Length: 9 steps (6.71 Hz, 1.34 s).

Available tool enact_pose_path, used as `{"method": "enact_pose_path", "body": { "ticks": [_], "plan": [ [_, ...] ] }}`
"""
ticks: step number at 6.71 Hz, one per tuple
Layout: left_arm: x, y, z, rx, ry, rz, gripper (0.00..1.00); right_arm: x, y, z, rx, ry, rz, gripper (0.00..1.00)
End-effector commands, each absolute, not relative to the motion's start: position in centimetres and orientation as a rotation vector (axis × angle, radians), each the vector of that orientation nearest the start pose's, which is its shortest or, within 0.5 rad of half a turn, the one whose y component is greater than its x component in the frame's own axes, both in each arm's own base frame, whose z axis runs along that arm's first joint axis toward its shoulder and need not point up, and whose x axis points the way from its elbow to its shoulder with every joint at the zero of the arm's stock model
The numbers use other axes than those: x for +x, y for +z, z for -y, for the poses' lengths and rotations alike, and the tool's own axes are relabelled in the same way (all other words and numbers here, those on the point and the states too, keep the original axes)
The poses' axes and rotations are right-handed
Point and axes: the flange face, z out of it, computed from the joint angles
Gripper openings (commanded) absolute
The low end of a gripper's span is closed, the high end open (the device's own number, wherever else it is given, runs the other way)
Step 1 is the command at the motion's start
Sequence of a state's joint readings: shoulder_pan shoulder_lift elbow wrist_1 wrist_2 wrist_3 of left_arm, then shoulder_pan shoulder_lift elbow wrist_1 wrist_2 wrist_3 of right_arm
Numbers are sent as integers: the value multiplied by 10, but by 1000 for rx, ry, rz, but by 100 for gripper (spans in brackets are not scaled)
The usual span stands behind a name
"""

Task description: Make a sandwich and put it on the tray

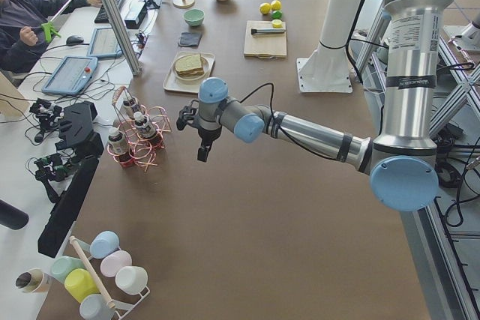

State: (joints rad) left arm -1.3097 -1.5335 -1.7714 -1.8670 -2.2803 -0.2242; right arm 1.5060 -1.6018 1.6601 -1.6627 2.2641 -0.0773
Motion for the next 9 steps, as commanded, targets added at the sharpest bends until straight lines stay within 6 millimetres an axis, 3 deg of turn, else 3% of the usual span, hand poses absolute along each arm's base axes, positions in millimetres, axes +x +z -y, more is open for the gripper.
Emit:
{"method": "enact_pose_path", "body": {
  "ticks": [1,3,4,5,7,9],
  "plan": [
    [-34,606,492,238,255,-785,98,39,646,479,-31,-123,692,100],
    [-90,591,511,178,268,-759,98,39,646,480,-31,-123,691,100],
    [-101,587,517,153,291,-706,98,39,647,479,-33,-122,691,100],
    [-103,597,510,130,286,-679,98,39,648,478,-36,-121,691,100],
    [-101,651,489,32,246,-708,98,39,652,476,-43,-119,691,100],
    [-97,670,470,25,243,-711,98,39,652,476,-43,-118,694,100]
  ]
}}
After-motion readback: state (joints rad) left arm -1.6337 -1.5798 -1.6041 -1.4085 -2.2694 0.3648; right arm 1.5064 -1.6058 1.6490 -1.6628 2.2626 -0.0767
